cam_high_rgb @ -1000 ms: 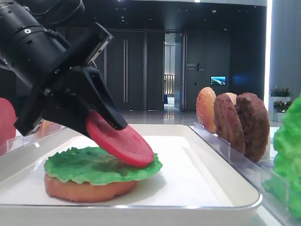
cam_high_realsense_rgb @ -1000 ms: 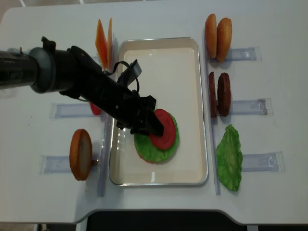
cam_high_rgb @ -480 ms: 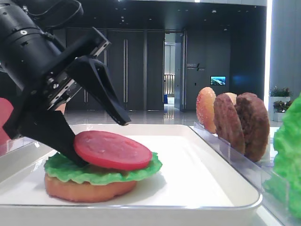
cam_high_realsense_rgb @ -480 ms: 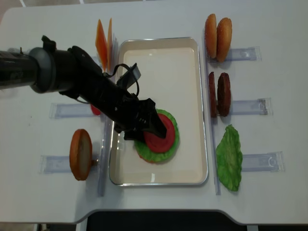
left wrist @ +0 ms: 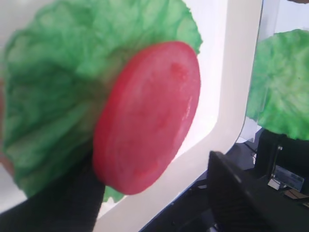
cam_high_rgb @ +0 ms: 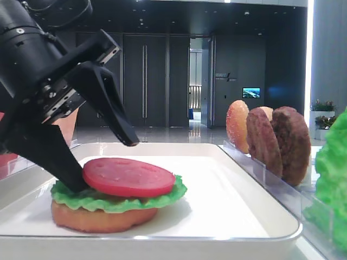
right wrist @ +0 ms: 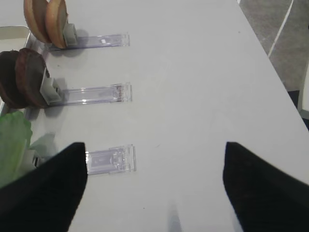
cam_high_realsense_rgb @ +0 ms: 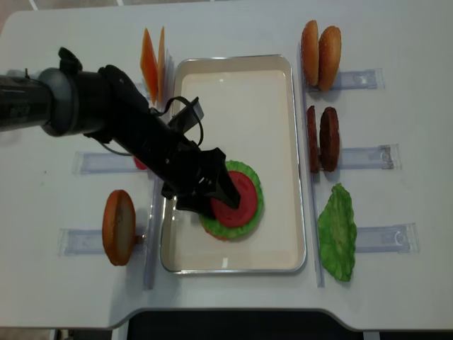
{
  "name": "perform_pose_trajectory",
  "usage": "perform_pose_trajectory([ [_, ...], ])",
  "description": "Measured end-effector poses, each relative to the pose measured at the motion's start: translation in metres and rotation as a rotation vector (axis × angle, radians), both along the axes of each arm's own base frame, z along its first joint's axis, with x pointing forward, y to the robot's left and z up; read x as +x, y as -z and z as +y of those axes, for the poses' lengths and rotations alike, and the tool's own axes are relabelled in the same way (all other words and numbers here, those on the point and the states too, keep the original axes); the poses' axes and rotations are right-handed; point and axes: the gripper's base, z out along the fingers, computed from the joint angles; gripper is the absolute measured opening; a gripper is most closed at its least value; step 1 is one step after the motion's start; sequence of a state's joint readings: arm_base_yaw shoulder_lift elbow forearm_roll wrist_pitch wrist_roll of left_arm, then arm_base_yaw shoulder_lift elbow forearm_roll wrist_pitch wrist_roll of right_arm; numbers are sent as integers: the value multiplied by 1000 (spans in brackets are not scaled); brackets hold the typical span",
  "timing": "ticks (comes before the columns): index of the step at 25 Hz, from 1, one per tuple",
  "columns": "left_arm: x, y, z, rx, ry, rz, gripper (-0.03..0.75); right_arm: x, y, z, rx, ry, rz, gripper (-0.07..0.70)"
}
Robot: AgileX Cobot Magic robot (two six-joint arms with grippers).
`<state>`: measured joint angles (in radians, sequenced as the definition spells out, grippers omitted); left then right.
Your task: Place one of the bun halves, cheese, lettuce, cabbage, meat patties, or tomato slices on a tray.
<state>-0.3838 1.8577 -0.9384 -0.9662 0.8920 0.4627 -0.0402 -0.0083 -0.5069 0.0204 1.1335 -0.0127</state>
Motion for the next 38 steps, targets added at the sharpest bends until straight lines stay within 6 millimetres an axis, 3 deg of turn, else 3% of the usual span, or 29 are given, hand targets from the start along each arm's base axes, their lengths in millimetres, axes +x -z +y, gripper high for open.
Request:
perform_pose_trajectory([
  [12,-6,-21,10,94,2,-39,503,0,0,0,0,0,0,549],
  [23,-15,-79,34,323,97,-101,503,0,0,0,0,0,0,549],
  [32,-29,-137,52,415,45,-226,503,0,0,0,0,0,0,549],
  [38,-34,-147,58,444,39,-267,503,0,0,0,0,0,0,549],
])
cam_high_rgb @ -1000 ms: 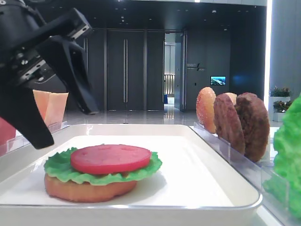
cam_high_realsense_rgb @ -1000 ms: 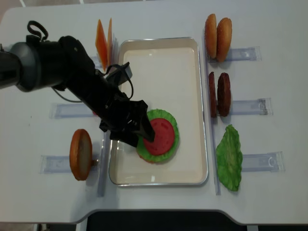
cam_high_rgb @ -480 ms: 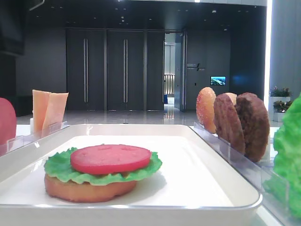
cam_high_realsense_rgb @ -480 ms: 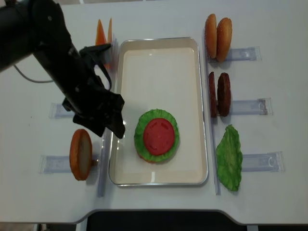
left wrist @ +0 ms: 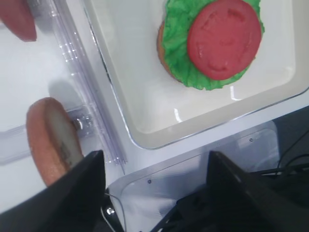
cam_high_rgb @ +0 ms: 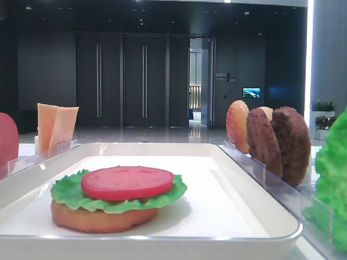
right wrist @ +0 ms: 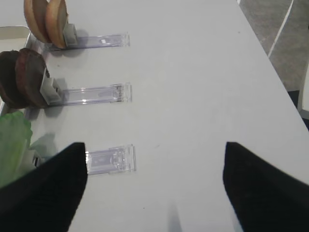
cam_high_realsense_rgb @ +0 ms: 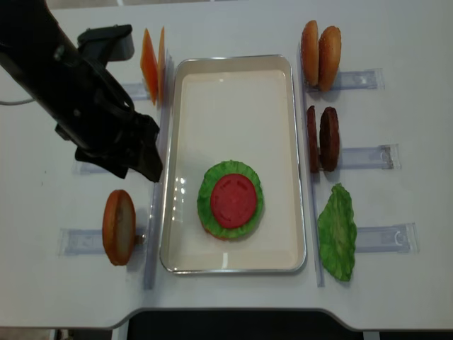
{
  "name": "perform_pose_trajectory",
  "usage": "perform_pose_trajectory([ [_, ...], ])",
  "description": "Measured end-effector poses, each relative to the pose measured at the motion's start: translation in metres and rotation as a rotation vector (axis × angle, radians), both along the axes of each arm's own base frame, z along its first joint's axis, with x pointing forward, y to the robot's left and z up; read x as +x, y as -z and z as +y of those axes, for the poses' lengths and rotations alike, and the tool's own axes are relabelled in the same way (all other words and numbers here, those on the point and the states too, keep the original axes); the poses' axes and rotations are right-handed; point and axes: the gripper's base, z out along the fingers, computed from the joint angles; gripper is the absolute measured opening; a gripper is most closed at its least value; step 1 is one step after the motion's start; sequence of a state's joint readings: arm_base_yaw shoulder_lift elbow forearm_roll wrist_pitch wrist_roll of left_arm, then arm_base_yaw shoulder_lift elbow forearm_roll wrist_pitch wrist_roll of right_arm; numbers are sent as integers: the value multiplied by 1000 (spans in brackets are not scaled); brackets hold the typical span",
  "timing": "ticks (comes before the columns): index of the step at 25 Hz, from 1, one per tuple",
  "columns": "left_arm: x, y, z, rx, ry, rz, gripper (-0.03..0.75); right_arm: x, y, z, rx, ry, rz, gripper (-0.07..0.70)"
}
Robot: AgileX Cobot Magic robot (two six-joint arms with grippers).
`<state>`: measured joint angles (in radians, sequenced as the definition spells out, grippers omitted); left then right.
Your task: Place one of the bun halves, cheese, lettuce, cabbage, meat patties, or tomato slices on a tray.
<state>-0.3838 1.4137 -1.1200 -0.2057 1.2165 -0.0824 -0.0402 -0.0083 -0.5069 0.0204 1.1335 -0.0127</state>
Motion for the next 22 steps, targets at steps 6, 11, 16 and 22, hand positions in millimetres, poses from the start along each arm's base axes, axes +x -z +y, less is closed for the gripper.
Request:
perform_pose_trajectory([
  [6,5,-2,19,169,16,-80,503,0,0,0,0,0,0,549],
  [11,11,-9,48,180,-81,-101,503,0,0,0,0,0,0,549],
  [16,13,-16,90,208,-188,-128,503,0,0,0,0,0,0,549],
  [22,2,-30,141,249,-365,-165,503,0,0,0,0,0,0,549],
])
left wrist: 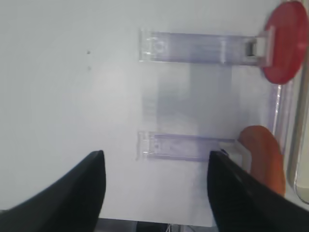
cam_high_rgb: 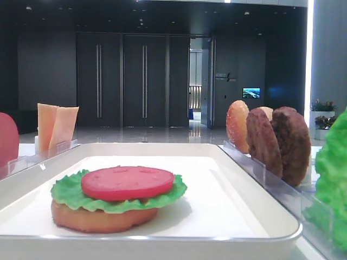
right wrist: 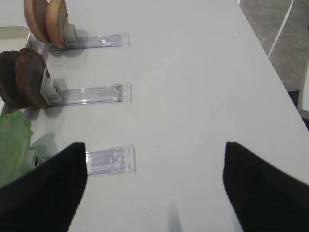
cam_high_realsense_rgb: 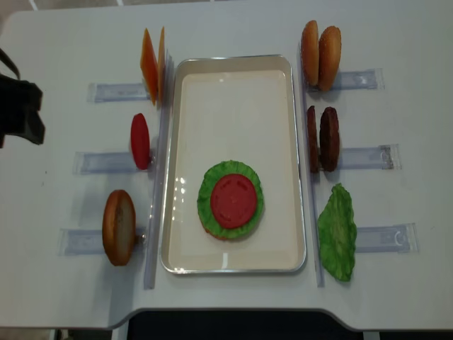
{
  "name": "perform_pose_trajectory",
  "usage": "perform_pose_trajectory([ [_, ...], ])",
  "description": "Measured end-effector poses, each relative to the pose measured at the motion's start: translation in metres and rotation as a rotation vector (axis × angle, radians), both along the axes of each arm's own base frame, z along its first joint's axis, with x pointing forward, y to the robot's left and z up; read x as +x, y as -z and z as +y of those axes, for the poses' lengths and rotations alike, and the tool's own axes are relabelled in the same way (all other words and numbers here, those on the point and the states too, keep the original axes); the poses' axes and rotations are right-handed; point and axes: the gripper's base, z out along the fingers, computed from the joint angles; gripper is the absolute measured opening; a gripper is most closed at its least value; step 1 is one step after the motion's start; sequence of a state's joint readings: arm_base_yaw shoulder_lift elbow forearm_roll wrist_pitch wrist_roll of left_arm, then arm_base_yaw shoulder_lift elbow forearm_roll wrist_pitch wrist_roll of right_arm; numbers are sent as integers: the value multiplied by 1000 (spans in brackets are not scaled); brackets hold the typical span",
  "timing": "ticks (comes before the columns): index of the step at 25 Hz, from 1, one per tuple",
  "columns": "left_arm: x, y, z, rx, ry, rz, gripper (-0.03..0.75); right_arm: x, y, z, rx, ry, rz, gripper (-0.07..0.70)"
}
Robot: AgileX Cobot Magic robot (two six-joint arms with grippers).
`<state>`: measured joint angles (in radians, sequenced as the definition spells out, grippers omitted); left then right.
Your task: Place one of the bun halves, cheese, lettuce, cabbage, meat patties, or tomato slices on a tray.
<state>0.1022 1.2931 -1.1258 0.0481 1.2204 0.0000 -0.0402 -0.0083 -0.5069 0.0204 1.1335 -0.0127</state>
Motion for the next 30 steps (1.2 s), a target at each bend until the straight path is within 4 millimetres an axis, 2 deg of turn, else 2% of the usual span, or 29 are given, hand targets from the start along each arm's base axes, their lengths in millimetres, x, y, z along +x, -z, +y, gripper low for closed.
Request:
perform_pose_trajectory([
  [3,-7,-5,14,1,-59,-19,503,0,0,0,0,0,0,549],
  [9,-23,-19,12,-21,-70,-84,503,0,0,0,0,0,0,549],
  [15,-74,-31,3,7,-69,-184,503,0,0,0,0,0,0,549],
  [20,-118,-26,-5,16,-68,-260,503,0,0,0,0,0,0,549],
  [25,-162,-16,-16,-2,-62,-366,503,0,0,0,0,0,0,549],
  [30,-198,7,-25,-15,-51,-447,503,0,0,0,0,0,0,549],
])
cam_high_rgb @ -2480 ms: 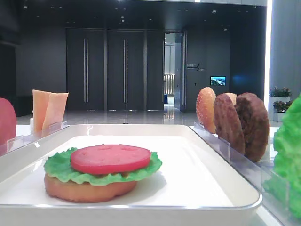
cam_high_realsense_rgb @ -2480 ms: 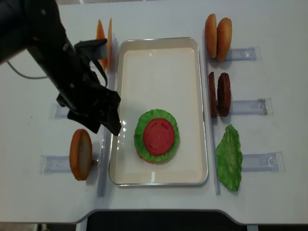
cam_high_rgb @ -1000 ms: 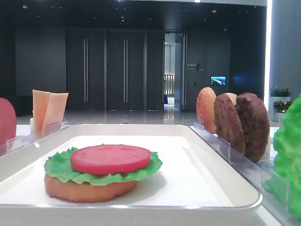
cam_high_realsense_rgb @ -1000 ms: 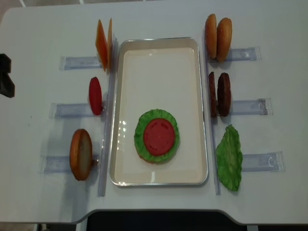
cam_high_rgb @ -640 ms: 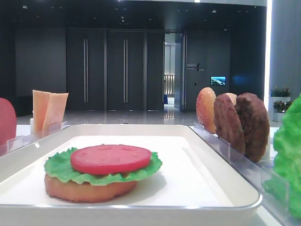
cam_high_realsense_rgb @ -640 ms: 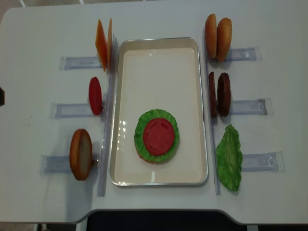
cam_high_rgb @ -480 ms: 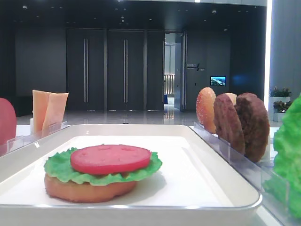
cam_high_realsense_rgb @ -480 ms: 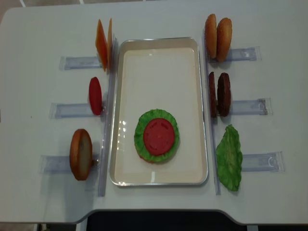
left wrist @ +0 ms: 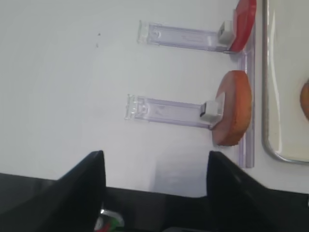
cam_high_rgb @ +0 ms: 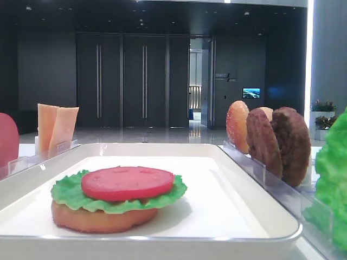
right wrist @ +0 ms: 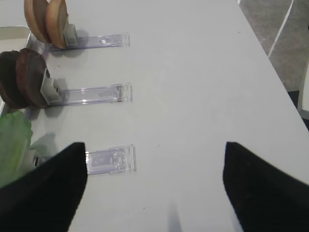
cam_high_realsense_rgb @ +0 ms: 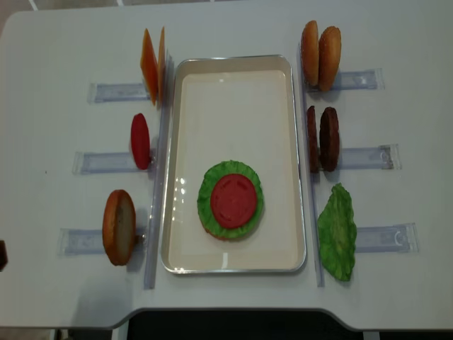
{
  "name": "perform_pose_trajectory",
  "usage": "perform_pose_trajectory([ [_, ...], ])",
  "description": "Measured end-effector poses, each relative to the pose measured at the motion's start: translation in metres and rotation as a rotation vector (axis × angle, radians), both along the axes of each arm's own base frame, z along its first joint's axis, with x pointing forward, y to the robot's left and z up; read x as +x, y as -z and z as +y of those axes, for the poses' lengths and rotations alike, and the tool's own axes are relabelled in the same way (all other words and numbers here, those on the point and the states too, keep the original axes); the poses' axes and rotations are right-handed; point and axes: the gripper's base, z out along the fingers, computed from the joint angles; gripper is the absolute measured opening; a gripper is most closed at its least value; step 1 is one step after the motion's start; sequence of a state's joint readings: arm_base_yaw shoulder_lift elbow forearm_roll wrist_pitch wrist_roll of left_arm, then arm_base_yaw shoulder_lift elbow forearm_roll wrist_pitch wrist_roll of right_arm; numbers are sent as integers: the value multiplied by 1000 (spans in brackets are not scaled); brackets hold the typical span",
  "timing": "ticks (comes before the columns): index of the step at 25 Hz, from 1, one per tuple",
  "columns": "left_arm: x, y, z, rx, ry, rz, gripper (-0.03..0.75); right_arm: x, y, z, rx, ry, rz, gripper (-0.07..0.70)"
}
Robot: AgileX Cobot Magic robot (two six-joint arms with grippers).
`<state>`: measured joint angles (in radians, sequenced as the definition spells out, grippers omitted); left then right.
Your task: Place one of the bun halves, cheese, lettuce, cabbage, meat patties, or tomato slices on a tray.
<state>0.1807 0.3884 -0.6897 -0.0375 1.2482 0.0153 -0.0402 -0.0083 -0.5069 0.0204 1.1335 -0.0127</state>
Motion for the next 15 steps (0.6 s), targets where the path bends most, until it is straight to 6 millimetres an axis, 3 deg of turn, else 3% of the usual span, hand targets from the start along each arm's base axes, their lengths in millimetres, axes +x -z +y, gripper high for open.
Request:
perform_pose_trajectory([
  [7,-27,21,-14,12,134,-124,503,0,0,0,0,0,0,549],
  [15,-30,41,-16,66,268,-158,503,0,0,0,0,0,0,549],
])
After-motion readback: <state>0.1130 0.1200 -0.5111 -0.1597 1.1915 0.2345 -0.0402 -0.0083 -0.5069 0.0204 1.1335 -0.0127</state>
